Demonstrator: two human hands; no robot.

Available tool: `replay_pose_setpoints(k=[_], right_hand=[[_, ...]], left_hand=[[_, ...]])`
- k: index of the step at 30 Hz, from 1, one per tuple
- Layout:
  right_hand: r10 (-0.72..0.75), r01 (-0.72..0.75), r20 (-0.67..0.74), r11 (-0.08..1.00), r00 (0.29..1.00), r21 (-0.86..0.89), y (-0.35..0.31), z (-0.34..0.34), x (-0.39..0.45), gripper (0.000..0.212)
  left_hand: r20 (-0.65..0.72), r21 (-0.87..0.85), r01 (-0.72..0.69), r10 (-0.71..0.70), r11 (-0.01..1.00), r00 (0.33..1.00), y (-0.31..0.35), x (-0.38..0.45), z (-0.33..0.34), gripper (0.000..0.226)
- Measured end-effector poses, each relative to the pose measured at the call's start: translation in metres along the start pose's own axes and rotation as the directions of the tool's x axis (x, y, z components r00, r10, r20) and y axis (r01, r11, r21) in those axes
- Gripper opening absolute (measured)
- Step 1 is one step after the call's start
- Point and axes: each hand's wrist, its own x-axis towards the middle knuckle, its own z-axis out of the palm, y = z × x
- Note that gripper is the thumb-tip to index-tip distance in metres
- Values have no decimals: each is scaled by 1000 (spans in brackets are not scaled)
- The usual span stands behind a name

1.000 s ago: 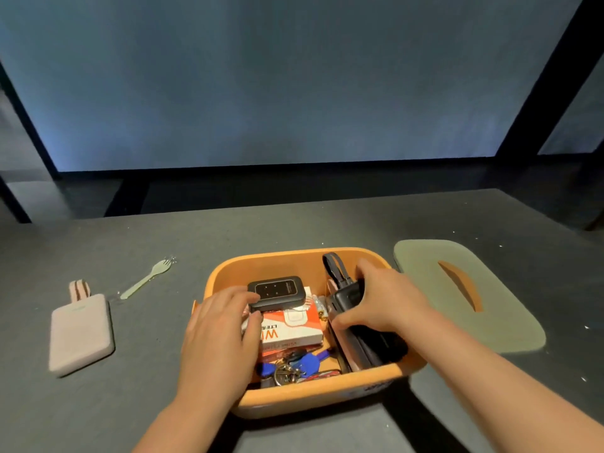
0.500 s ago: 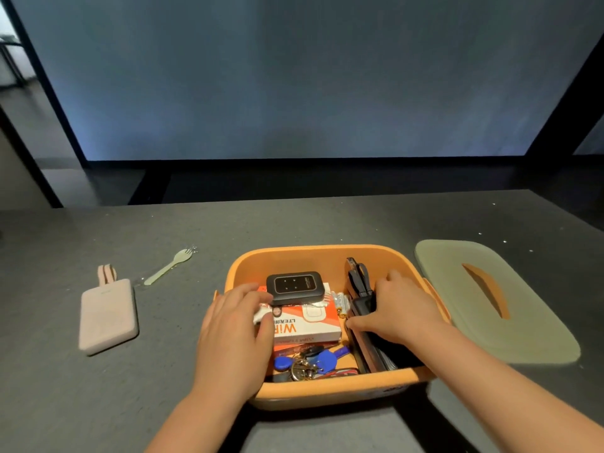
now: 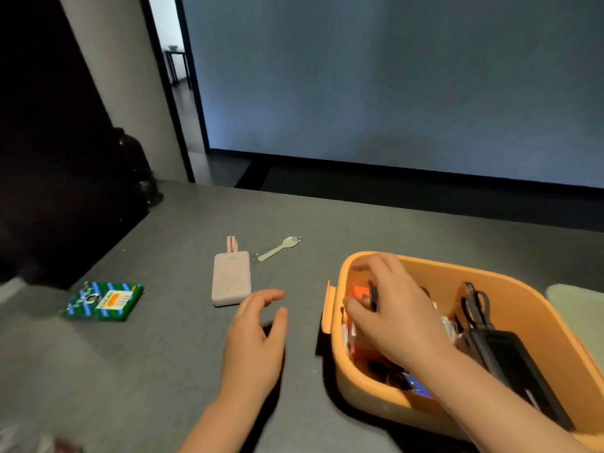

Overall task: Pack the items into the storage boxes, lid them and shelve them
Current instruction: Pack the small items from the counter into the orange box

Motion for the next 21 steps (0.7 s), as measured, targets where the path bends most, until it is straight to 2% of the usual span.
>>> replay_pose_setpoints(k=[3,7,11,15,21], right_hand=[[-45,43,20,996,999,77,-19,17,17,34],[-59,50,100,995,993,90,-37,41,52,27],[-40,47,275,999,961,-20,-46,75,101,26],[-19,73,390,989,921,-125,-44,106,145,30],[-29,185,538,953,842,-240,-26,153,193,42]], left_hand=[[-82,31,160,-157,987,984,-25,18,-20,24],[-136,100,198,-184,975,973,-40,48,-31,30],[-101,224,252,-235,941,967,-57,84,-25,42],[-65,341,283,-278,897,958,-71,111,-10,61],[-152,417,307,-267,856,952,-96,131,7,88]])
